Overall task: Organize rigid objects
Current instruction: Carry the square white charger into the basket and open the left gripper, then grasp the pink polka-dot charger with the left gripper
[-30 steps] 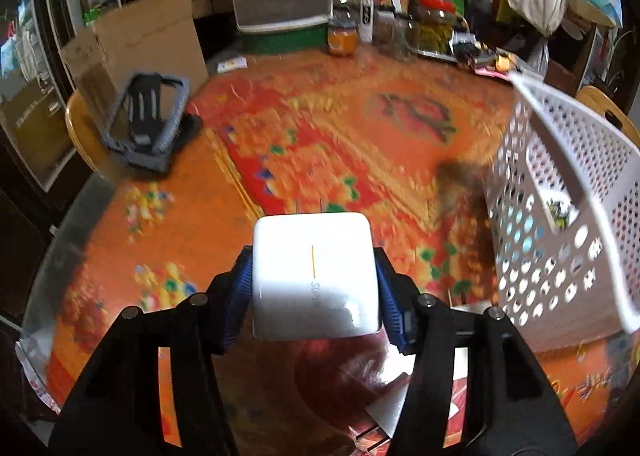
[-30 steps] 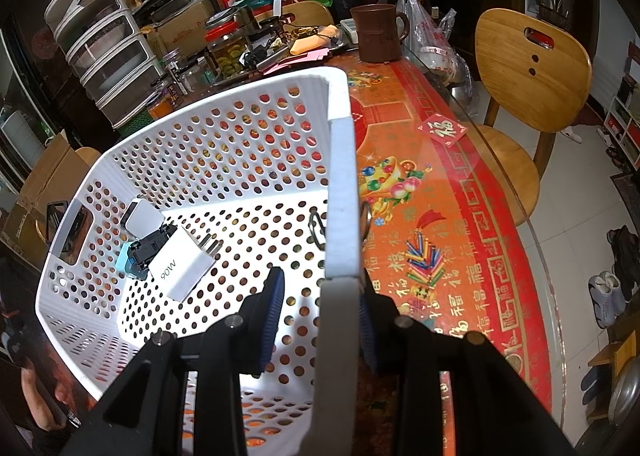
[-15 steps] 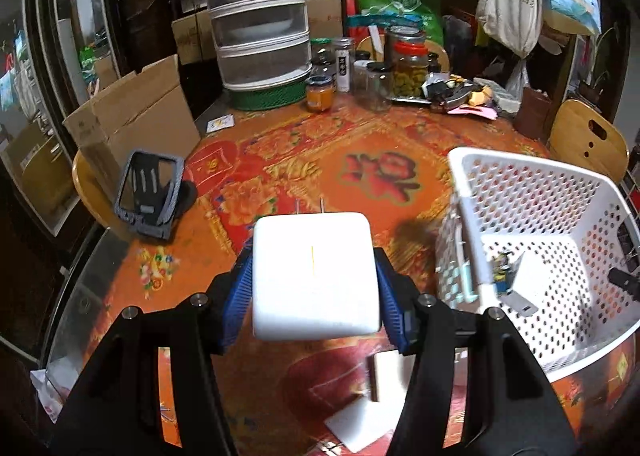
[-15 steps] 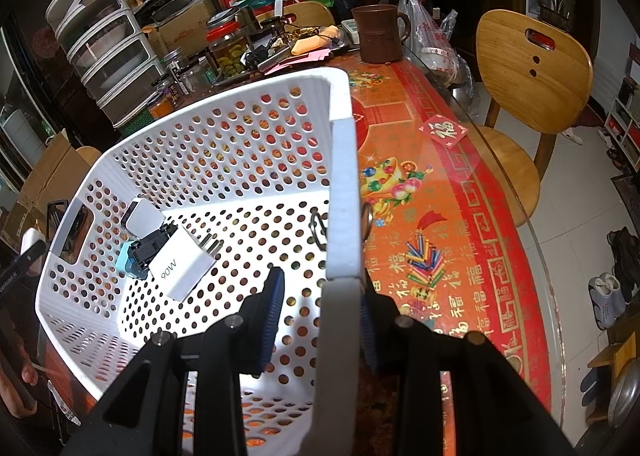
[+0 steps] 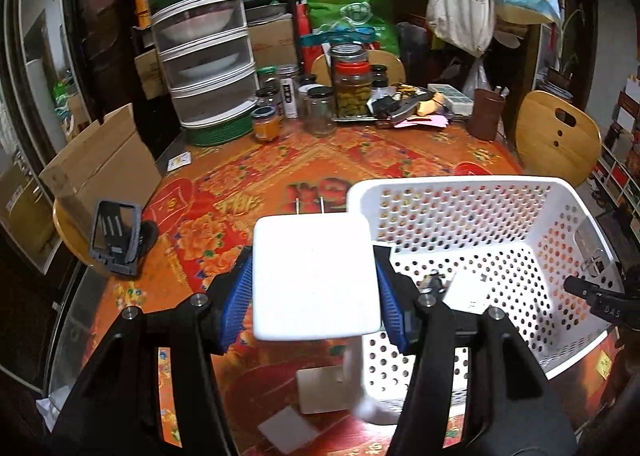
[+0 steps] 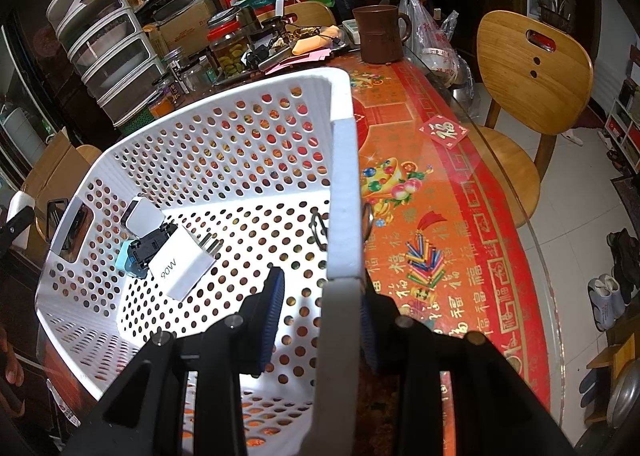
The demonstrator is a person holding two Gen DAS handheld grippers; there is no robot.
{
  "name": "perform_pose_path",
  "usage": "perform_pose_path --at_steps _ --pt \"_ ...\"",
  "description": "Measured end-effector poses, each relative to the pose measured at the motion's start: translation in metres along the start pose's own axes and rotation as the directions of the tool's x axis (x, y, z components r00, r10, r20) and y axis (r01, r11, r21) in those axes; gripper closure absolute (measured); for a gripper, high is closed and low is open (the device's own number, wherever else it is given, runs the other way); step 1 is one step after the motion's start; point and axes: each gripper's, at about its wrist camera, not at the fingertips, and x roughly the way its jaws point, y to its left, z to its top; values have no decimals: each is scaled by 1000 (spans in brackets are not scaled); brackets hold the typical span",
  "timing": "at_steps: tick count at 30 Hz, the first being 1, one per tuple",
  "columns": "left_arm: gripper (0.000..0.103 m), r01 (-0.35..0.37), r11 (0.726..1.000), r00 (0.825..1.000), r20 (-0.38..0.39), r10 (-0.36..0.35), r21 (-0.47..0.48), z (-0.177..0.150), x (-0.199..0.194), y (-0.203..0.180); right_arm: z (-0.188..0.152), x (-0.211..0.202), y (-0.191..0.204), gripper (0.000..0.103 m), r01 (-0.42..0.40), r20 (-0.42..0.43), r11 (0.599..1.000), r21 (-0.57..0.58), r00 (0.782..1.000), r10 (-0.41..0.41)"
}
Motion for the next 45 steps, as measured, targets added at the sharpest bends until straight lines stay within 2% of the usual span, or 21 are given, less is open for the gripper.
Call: perform_pose_path --at_steps 9,15,21,30,31,32,33,35,38,42,45 --pt "49 56 997 998 -18 -55 51 3 7 -41 0 0 0 68 0 0 1000 0 1000 0" --pt "49 93 990 995 -45 -89 101 -2 18 -83 0 0 0 68 0 0 1000 0 1000 0" --pt "49 121 982 989 -98 -107 148 -12 35 -121 0 0 0 68 0 0 1000 -1 1000 0" --pt "48 140 976 982 -153 -114 165 -20 55 -139 -1 1 1 68 0 -1 1000 -2 1000 0" --pt "48 143 976 982 -148 -119 164 -20 55 -138 -1 1 1 68 0 -1 1000 -3 1000 0" --pt "42 139 976 983 -140 -117 166 -19 53 -138 -1 1 1 68 0 -1 1000 -2 1000 0" --pt "27 136 976 986 -122 -116 171 -19 48 -137 -1 1 1 68 -1 -1 1000 -2 1000 1" --pt "5 133 973 990 -65 -122 186 -16 33 -132 -1 1 1 68 0 -2 1000 -1 1000 0" --pt "2 109 977 993 32 -116 184 -17 -4 -107 -3 1 1 68 0 -2 1000 -4 1000 0" --pt "1 120 987 989 75 -129 109 -36 -46 -42 -3 0 0 68 0 -5 1000 -5 1000 0" --pt "1 86 995 993 73 -89 48 -64 -63 18 -2 0 0 68 2 -5 1000 -6 1000 -2"
